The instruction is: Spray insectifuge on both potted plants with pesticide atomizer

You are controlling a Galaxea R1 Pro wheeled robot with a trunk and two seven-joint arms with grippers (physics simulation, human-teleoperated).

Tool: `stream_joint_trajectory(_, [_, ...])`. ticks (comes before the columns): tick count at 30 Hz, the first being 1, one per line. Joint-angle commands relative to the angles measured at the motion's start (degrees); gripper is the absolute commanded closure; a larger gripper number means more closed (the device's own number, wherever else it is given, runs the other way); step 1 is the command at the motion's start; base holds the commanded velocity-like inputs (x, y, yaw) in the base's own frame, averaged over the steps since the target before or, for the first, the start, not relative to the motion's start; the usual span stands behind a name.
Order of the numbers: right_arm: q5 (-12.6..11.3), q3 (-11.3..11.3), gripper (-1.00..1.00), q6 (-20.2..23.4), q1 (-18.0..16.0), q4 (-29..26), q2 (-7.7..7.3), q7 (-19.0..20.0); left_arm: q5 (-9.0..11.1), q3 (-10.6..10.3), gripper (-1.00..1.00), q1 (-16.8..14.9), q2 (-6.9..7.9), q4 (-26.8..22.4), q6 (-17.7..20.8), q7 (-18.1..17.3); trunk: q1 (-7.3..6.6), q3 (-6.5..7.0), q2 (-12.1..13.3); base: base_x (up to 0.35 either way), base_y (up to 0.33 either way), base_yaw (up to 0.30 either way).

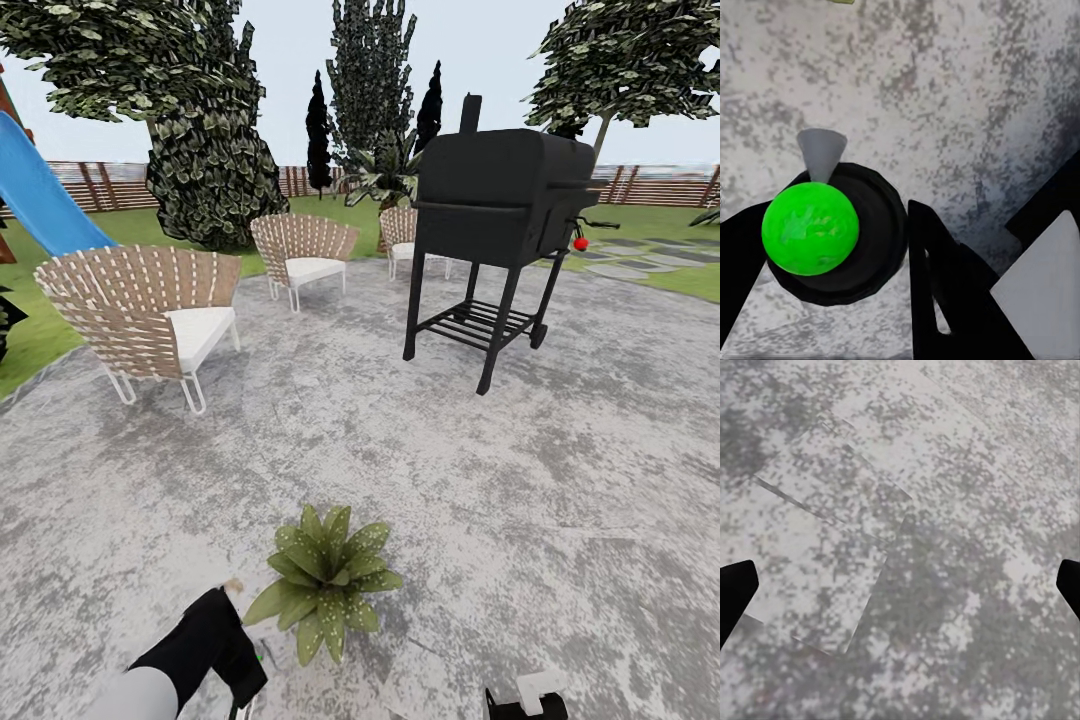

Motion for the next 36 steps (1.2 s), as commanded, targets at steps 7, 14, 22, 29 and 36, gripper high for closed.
stream_joint_trajectory(7, [0.41, 0.43, -1.00, -0.03, -0.03, 0.04, 0.00, -0.56, -0.14, 0.24, 1.00, 0.08, 3.86, -0.08, 0.13, -0.29, -0.01, -0.05, -0.02, 0.000, 0.000, 0.000])
stream_joint_trajectory(14, [0.41, 0.43, -1.00, -0.06, -0.02, 0.04, 0.00, -0.56, -0.95, -0.42, 1.00, 0.08, 0.87, 1.20, 0.12, 0.01, -0.01, -0.05, -0.02, 0.000, 0.000, 0.000])
stream_joint_trajectory(22, [0.41, 0.43, -1.00, -0.06, -0.01, 0.04, 0.00, -0.56, -1.27, -0.29, 1.00, -1.11, 6.08, -0.28, 0.89, -0.12, -0.01, -0.05, -0.02, 0.000, 0.000, 0.000])
stream_joint_trajectory(29, [0.41, 0.43, -1.00, -0.05, -0.03, 0.04, 0.00, -0.56, -1.74, -0.28, 1.00, -5.86, 7.92, -0.71, 1.00, -0.12, -0.01, -0.05, -0.02, 0.000, 0.000, 0.000])
stream_joint_trajectory(36, [0.41, 0.43, -1.00, -0.05, -0.02, 0.04, 0.00, -0.56, -1.81, -0.50, 1.00, -5.32, 7.95, 0.23, 0.32, 0.12, -0.01, -0.05, -0.02, 0.000, 0.000, 0.000])
